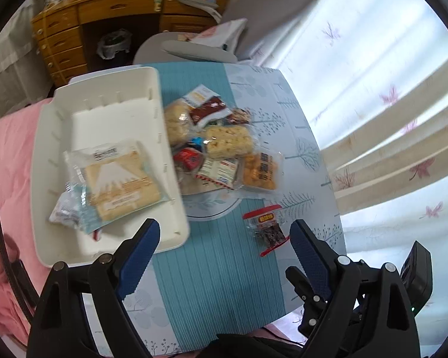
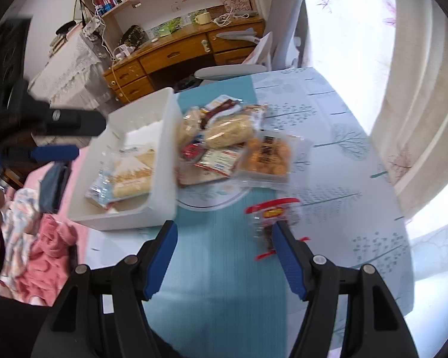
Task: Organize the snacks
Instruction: 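Grasp the orange crab-roe bag with left gripper while right grasps red jerky pack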
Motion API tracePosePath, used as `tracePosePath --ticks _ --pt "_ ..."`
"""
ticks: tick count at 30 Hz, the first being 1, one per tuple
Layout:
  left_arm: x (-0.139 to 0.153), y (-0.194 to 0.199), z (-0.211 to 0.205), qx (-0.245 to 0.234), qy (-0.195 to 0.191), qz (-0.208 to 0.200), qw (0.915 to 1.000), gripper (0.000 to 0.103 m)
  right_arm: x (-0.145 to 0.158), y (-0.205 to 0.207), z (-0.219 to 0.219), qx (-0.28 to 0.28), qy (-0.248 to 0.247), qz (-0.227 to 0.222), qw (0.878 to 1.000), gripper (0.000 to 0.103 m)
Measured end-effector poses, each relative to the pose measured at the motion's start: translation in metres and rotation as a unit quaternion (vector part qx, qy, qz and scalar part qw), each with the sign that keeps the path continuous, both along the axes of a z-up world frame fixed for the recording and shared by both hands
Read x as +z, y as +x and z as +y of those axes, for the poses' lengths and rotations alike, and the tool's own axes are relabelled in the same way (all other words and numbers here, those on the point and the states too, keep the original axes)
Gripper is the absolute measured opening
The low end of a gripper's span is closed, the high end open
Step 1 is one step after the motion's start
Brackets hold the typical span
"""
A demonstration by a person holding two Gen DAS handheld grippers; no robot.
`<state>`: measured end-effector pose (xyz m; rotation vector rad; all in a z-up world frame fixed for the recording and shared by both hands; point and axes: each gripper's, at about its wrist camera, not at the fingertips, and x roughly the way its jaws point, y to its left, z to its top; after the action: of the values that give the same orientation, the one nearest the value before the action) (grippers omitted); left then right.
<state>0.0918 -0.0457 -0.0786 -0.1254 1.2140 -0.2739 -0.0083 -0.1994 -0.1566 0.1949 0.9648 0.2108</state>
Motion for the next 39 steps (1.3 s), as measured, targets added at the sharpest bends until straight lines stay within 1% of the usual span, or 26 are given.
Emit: tracePosePath --ticks 5,10,14,18,21,26,28,32,34,37,39 --pt "-0.017 0.017 -0.04 -0.032 0.016 0.017 0.9992 0.088 -0.02 -0.006 -0.005 0.015 -0.044 -0.014 0.999 0.066" --pt "-0.037 0.041 -0.074 -0.044 0.033 0.043 0.9976 0.088 -0.044 -0.004 -0.01 0.047 -0.079 -0.024 0.995 0.066" --pt "-0.061 0.061 -0.095 -0.044 0.043 0.078 0.9951 0.088 -0.065 0.004 -0.02 0.055 -0.086 -0.017 0.995 0.066" --pt "-0.092 0.082 -0.114 -0.037 0.056 0.118 0.9907 0.089 -0.085 0.013 -0.028 0.072 -0.087 -0.007 0.994 0.066" --pt "-0.112 0.093 -0.123 -0.033 0.065 0.14 0.9874 0.093 -0.099 0.02 -0.029 0.087 -0.092 0.003 0.992 0.066" --pt "-0.148 0.117 -0.139 -0.019 0.095 0.179 0.9791 0.094 -0.118 0.033 -0.027 0.111 -0.091 0.018 0.989 0.066" --pt "-0.159 0.125 -0.144 -0.016 0.106 0.187 0.9766 0.094 -0.123 0.038 -0.025 0.119 -0.092 0.023 0.988 0.066" --pt "-0.177 0.136 -0.154 -0.007 0.135 0.186 0.9732 0.094 -0.131 0.045 -0.021 0.137 -0.096 0.034 0.985 0.063" --pt "-0.185 0.14 -0.159 -0.007 0.143 0.19 0.9712 0.094 -0.133 0.048 -0.019 0.146 -0.096 0.036 0.984 0.063" --pt "-0.194 0.146 -0.166 -0.002 0.143 0.197 0.9698 0.094 -0.133 0.054 -0.018 0.16 -0.097 0.035 0.982 0.063" --pt "-0.198 0.151 -0.173 -0.008 0.16 0.197 0.9672 0.094 -0.133 0.057 -0.017 0.167 -0.098 0.037 0.981 0.063"
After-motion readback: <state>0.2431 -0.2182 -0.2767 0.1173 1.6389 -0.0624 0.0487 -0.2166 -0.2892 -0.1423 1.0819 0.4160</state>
